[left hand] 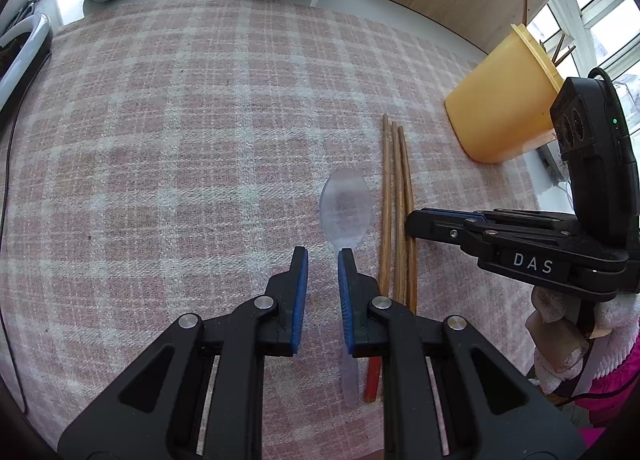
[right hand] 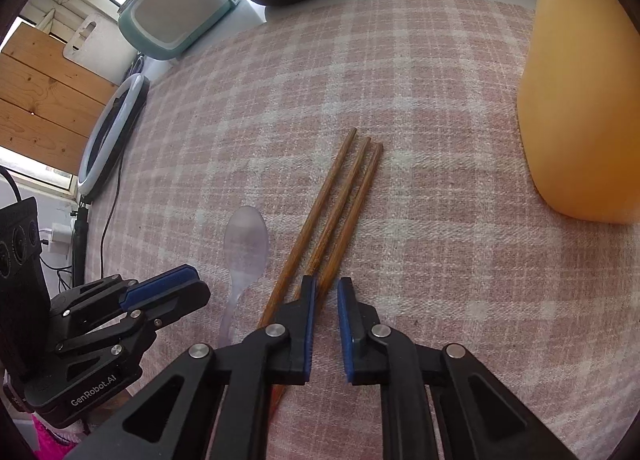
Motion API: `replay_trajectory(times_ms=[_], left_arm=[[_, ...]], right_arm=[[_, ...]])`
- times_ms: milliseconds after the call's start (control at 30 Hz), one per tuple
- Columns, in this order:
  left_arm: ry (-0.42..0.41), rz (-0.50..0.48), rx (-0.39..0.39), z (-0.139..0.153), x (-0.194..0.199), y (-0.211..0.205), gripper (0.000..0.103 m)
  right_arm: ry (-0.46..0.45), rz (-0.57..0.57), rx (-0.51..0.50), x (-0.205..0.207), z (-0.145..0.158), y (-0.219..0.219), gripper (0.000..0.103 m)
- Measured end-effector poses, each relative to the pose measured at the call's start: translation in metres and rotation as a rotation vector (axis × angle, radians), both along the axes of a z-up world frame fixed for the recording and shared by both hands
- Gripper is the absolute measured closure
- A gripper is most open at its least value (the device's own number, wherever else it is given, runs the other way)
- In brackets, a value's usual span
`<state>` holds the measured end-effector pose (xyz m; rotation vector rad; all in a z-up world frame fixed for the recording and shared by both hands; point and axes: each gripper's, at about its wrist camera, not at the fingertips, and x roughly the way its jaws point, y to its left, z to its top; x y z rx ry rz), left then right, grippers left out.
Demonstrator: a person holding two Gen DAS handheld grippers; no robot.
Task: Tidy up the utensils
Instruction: 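Lower the left gripper toward the clear plastic spoon while the right gripper approaches a chopstick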
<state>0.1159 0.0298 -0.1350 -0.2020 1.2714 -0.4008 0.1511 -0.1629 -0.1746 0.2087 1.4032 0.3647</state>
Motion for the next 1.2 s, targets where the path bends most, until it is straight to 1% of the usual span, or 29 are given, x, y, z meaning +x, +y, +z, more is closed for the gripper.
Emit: replay_trajectory(times_ms=[200,233,333,467,567,600,667,767,900,1000,1067,1200], left_arm=[[0.000,-0.004,-0.006,-0.005,0.005,0.002,0.090],[-0.001,-0.007,-0.007,-0.005,0.005,0.003,0.090],[-0.006,-0.021,-0.006,-0.004,0.007,0.005,0.090],[-0.008,-0.025,0.000,-0.002,0.011,0.000,0.090],[-0.009,-0.027,0.003,-0.003,0.012,0.001,0.089],[-0.008,-0.029,0.008,-0.004,0.014,-0.005,0.088],[-0.016,-0.039,0.011,-0.004,0.018,-0.007,0.073],[-0.030,-0.063,0.013,-0.003,0.022,-0.014,0.071],[-0.052,-0.080,0.049,-0.009,0.033,-0.026,0.071],[-0.078,-0.119,0.068,-0.012,0.036,-0.039,0.071],[-0.093,-0.142,0.077,-0.013,0.035,-0.045,0.071],[-0.132,-0.168,0.115,-0.015,0.032,-0.056,0.072]], right_arm=[[-0.003,0.019,-0.054,0.005,0.001,0.009,0.094],[-0.004,0.028,-0.070,0.006,0.001,0.012,0.097],[0.000,0.042,-0.087,0.008,0.001,0.009,0.099],[0.001,0.021,-0.099,0.014,0.001,0.005,0.098],[-0.021,0.035,-0.132,0.016,0.002,0.012,0.095],[-0.026,0.044,-0.144,0.017,0.002,0.014,0.094],[-0.030,0.061,-0.155,0.016,0.002,0.015,0.097],[-0.017,0.076,-0.158,0.013,0.002,0.008,0.097],[-0.008,0.081,-0.164,0.011,0.003,-0.002,0.098],[-0.003,0.071,-0.145,0.013,0.002,-0.005,0.092],[-0.017,0.060,-0.160,0.016,0.003,-0.004,0.087],[-0.024,0.042,-0.169,0.024,0.003,-0.005,0.085]])
